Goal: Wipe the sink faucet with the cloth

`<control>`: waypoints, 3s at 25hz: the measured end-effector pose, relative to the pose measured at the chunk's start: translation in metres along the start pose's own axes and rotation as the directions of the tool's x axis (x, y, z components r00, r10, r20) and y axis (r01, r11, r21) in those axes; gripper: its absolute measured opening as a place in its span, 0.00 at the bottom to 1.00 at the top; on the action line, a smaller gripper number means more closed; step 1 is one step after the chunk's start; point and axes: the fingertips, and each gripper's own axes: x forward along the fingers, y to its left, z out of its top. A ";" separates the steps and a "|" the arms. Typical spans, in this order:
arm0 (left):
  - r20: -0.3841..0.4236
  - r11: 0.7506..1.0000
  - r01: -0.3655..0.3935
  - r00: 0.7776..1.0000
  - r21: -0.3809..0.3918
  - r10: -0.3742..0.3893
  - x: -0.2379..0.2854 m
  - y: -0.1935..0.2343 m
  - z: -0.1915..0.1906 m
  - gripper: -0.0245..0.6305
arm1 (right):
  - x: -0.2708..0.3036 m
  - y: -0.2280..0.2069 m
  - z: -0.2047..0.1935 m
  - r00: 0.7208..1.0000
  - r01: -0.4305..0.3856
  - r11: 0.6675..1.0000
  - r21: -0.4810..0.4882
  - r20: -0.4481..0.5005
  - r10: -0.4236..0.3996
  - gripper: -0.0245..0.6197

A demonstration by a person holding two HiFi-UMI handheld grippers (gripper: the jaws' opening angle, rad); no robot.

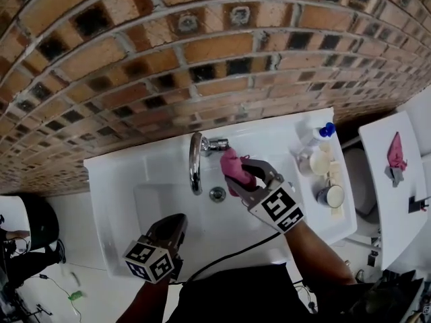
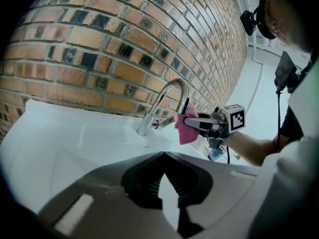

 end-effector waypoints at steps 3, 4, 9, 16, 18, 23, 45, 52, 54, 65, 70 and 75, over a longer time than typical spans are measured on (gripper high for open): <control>0.001 1.000 -0.004 1.000 -0.007 0.004 -0.002 0.006 -0.001 0.05 | 0.018 0.012 -0.023 0.999 -0.052 0.992 0.118 0.001 0.052 0.25; 0.000 1.000 -0.006 1.000 -0.009 0.006 -0.002 0.008 -0.001 0.05 | 0.026 0.011 -0.034 0.998 -0.065 0.979 0.192 0.007 0.064 0.25; 0.001 1.000 -0.009 1.000 -0.017 0.009 -0.004 0.014 -0.002 0.05 | 0.065 0.001 -0.083 0.992 -0.127 0.776 0.617 0.067 0.109 0.25; 0.002 0.999 -0.023 1.000 -0.039 0.023 -0.008 0.022 -0.006 0.05 | 0.088 0.003 -0.090 0.980 -0.197 0.626 0.755 0.131 0.151 0.25; 0.000 0.999 -0.025 1.000 -0.046 0.026 -0.007 0.024 -0.009 0.05 | 0.086 -0.001 -0.072 0.969 -0.243 0.635 0.733 0.205 0.135 0.25; -0.014 0.998 -0.023 1.000 -0.061 0.022 -0.004 0.025 -0.014 0.05 | 0.083 -0.017 -0.036 0.938 -0.300 0.700 0.648 0.335 0.093 0.25; -0.037 0.997 -0.029 0.999 -0.070 0.026 0.001 0.029 -0.016 0.05 | 0.101 -0.022 -0.120 0.977 -0.206 0.482 0.852 0.205 0.056 0.25; -0.039 0.997 -0.019 0.999 -0.070 0.017 0.004 0.028 -0.017 0.05 | 0.104 -0.006 -0.142 0.986 -0.166 0.444 0.880 0.133 0.104 0.25; -0.037 0.997 -0.017 0.999 -0.071 0.014 0.005 0.028 -0.017 0.05 | 0.108 -0.001 -0.138 0.984 -0.172 0.452 0.876 0.127 0.129 0.25; -0.024 0.997 -0.032 0.999 -0.071 0.030 -0.002 0.031 -0.016 0.05 | 0.128 0.001 -0.097 0.976 -0.208 0.464 0.861 0.154 0.151 0.25; -0.009 0.997 -0.032 0.999 -0.065 0.032 -0.008 0.029 -0.014 0.05 | 0.126 0.003 -0.061 0.966 -0.258 0.498 0.828 0.206 0.158 0.25; 0.013 0.998 -0.030 0.999 -0.055 0.031 -0.014 0.024 -0.010 0.05 | 0.115 0.008 -0.033 0.954 -0.299 0.544 0.784 0.253 0.161 0.25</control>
